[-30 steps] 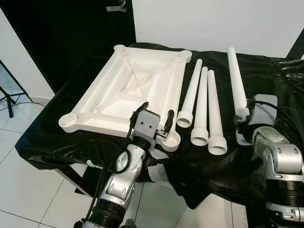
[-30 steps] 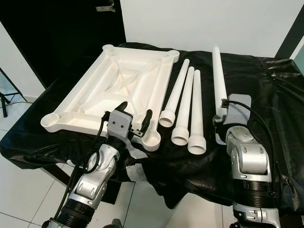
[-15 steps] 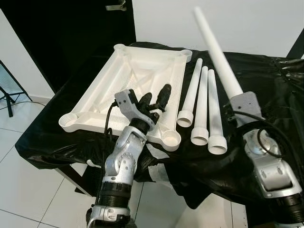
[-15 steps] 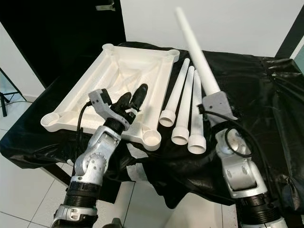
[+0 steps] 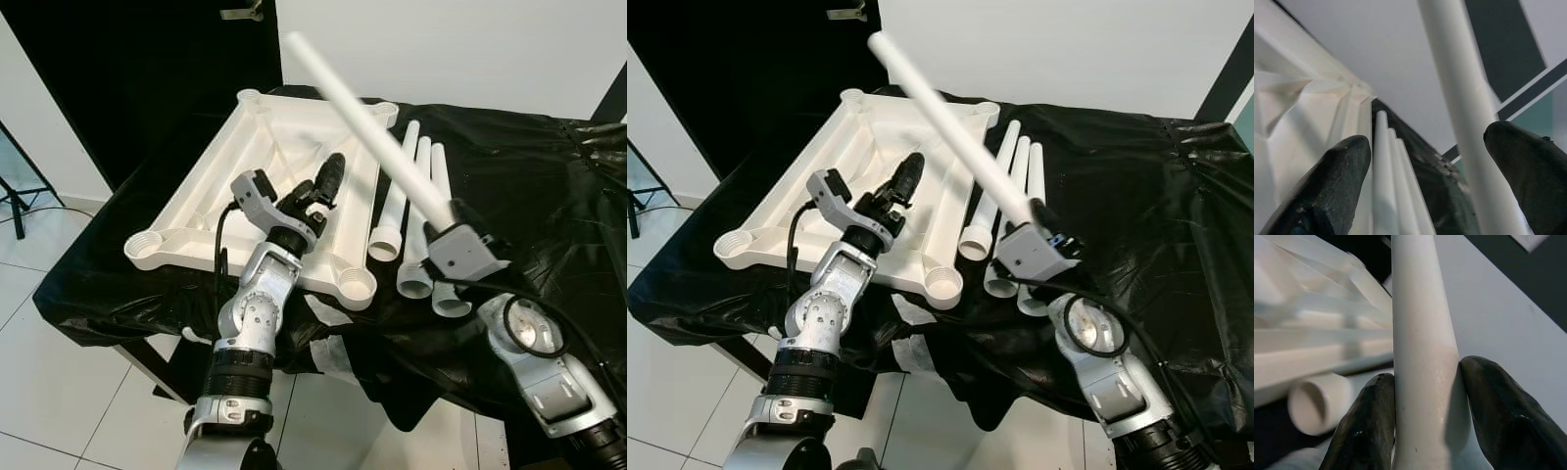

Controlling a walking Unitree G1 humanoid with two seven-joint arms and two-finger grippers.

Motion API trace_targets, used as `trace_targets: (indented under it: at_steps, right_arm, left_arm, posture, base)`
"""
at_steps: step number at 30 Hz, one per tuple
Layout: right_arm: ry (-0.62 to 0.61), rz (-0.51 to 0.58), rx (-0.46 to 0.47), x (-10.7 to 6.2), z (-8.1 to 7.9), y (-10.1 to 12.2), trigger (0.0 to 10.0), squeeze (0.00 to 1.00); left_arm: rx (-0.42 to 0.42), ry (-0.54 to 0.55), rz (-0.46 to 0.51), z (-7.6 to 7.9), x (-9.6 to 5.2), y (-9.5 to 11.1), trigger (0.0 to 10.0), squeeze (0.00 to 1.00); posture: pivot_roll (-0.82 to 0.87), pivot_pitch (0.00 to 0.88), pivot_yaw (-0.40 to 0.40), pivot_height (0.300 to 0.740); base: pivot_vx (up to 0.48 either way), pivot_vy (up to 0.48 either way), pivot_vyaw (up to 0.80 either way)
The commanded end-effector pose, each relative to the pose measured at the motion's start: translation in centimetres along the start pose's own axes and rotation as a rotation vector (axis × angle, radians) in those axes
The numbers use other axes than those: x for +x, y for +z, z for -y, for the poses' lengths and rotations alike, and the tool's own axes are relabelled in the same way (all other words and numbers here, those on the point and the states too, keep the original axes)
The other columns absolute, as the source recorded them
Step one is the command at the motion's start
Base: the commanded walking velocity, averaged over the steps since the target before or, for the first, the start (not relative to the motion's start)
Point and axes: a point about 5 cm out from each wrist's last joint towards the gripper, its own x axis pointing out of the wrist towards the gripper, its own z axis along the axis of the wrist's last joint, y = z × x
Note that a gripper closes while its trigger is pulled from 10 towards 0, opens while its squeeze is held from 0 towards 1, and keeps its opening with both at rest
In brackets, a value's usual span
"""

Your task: Building children table

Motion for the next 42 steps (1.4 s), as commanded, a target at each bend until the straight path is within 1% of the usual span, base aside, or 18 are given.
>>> trace_targets:
  at_steps: [1,8,12,18,22,24,29,30,31,33,35,36,37,38,39,40,41,42]
  right_arm:
    - [0.034,0.034,-0.01,-0.2,-0.4,0.2,10.0,0.0]
    - [0.091,0.076,-0.01,-0.7,-1.1,0.4,10.0,0.0]
    - [0.167,0.114,-0.003,-1.3,-1.9,0.4,10.0,0.0]
    - [0.223,0.104,0.03,-1.6,-2.5,-0.1,10.0,0.0]
    - [0.227,0.103,0.032,-1.6,-2.5,-0.2,10.0,0.0]
    - [0.206,0.117,0.018,-1.5,-2.2,-0.1,10.0,0.0]
    - [0.185,0.108,0.006,-1.3,-1.9,-0.3,10.0,0.0]
    - [0.144,0.034,0.034,-1.0,-1.5,-1.2,10.0,0.0]
    - [0.144,0.034,0.034,-1.0,-1.5,-1.2,10.0,0.0]
    - [0.071,-0.107,0.191,-0.5,-0.7,-2.7,10.0,0.0]
    - [0.024,-0.165,0.407,0.2,0.2,-3.0,10.0,0.0]
    - [0.014,-0.171,0.469,0.4,0.4,-2.9,10.0,0.0]
    - [0.014,-0.171,0.469,0.4,0.4,-2.9,10.0,0.0]
    - [0.0,-0.183,0.553,0.8,0.8,-2.8,10.0,0.0]
    - [-0.007,-0.193,0.629,1.1,1.0,-2.8,10.0,0.84]
    - [-0.007,-0.193,0.629,1.1,1.0,-2.8,10.0,0.84]
    - [-0.002,-0.19,0.689,1.4,1.2,-2.5,10.0,1.0]
    - [-0.002,-0.19,0.689,1.4,1.2,-2.5,10.0,1.0]
  left_arm:
    - [-0.001,-0.084,-0.005,0.8,0.6,-0.3,10.0,0.0]
    - [-0.001,-0.086,-0.015,0.9,0.9,-0.6,10.0,0.0]
    - [0.0,-0.087,-0.01,1.0,1.4,-0.7,10.0,0.0]
    - [-0.022,-0.109,0.018,1.3,1.9,-0.1,10.0,0.0]
    - [-0.024,-0.114,0.02,1.4,2.0,0.0,10.0,0.0]
    - [-0.018,-0.12,0.01,1.5,2.0,-0.2,10.0,0.0]
    - [-0.011,-0.116,0.004,1.4,1.9,-0.3,10.0,0.0]
    - [-0.001,-0.114,-0.001,1.3,1.9,-0.4,10.0,0.0]
    - [-0.001,-0.114,-0.001,1.3,1.9,-0.4,10.0,0.0]
    - [0.023,-0.112,-0.007,1.2,1.8,-0.5,10.0,0.0]
    - [0.055,-0.109,-0.021,1.1,1.7,-0.7,10.0,0.0]
    - [0.065,-0.107,-0.026,1.0,1.7,-0.7,10.0,0.0]
    - [0.065,-0.107,-0.026,1.0,1.7,-0.7,10.0,0.0]
    - [0.072,-0.103,-0.03,1.0,1.7,-0.8,10.0,0.0]
    - [0.078,-0.102,-0.032,1.0,1.6,-0.9,10.0,0.0]
    - [0.078,-0.102,-0.032,1.0,1.6,-0.9,10.0,0.0]
    - [0.085,-0.102,-0.034,1.1,1.6,-1.0,10.0,0.0]
    - [0.085,-0.102,-0.034,1.1,1.6,-1.0,10.0,0.0]
  posture:
    - [0.17,0.0,-0.001,0.74]
    - [0.16,0.0,0.001,0.74]
    - [0.16,0.0,0.001,0.74]
    - [0.16,0.0,0.001,0.74]
    - [0.16,0.0,0.002,0.74]
    - [0.16,0.0,0.004,0.74]
    - [0.16,0.0,0.007,0.74]
    - [0.16,0.0,0.009,0.74]
    - [0.16,0.0,0.009,0.74]
    - [0.17,0.0,0.01,0.74]
    - [0.17,0.0,0.012,0.74]
    - [0.17,0.0,0.012,0.74]
    - [0.17,0.0,0.012,0.74]
    - [0.17,0.0,0.012,0.74]
    - [0.17,0.0,0.011,0.74]
    - [0.17,0.0,0.011,0.74]
    - [0.17,0.0,0.01,0.74]
    - [0.17,0.0,0.01,0.74]
  base:
    - [0.0,0.0,0.0]
    - [0.0,0.0,0.0]
    - [0.0,0.0,0.0]
    - [0.0,0.0,0.0]
    - [0.0,0.0,0.0]
    - [0.0,0.0,0.0]
    - [0.0,0.0,0.0]
    - [0.0,0.0,0.0]
    - [0.0,0.0,0.0]
    - [0.0,0.0,0.0]
    - [0.0,0.0,0.0]
    - [0.0,0.0,0.0]
    - [0.0,0.0,0.0]
    - [0.0,0.0,0.0]
    - [0.0,0.0,0.0]
    - [0.0,0.0,0.0]
    - [0.0,0.0,0.0]
    - [0.0,0.0,0.0]
